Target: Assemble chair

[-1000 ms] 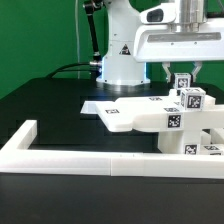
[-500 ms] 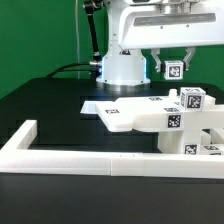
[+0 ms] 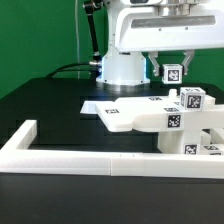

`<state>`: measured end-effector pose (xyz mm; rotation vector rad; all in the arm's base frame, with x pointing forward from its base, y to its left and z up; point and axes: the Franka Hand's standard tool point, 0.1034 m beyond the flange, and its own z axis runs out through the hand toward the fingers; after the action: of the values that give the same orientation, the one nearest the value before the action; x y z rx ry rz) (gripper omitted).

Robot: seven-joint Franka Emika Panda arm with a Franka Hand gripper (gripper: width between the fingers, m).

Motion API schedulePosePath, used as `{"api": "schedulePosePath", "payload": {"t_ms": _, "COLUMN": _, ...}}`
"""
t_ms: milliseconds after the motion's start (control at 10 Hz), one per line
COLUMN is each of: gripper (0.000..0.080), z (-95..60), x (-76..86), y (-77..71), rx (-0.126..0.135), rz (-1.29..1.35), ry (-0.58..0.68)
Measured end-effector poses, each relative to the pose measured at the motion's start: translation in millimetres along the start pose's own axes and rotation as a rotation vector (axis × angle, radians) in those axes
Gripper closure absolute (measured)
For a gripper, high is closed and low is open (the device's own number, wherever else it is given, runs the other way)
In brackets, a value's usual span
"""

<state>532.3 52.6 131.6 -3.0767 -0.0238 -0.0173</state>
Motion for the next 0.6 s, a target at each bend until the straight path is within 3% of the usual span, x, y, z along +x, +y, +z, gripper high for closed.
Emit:
{"api": "schedulePosePath", "payload": {"t_ms": 300, "gripper": 0.0519, "z": -2.9, "x": 17.4, "y": 1.3, "rx": -0.002, "rz": -0.005, "ry": 0.014}}
{"api": "schedulePosePath", "payload": {"t_ms": 600, "gripper": 0.0519, "z": -1.2, "x": 15.8, "y": 1.7, "rx": -0.003, "rz": -0.005, "ry": 0.010}}
